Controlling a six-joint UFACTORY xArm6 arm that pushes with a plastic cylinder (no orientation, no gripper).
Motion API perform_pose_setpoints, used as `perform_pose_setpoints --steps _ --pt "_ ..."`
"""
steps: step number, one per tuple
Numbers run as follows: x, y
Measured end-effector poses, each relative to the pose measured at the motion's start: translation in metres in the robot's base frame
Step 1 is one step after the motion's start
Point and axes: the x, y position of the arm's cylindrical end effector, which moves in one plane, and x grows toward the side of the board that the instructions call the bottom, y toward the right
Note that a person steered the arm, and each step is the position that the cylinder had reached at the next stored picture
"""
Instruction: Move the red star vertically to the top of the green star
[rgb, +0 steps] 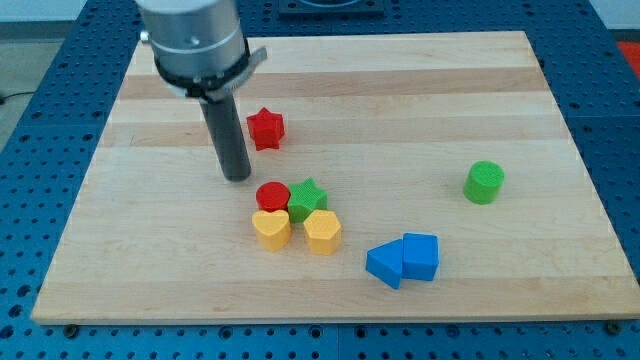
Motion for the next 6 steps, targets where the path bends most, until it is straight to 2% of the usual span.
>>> perform_pose_setpoints --steps 1,4,6 --pt "-0.037 0.007" --pt "-0.04 0.008" --pt "-0.042 0.049"
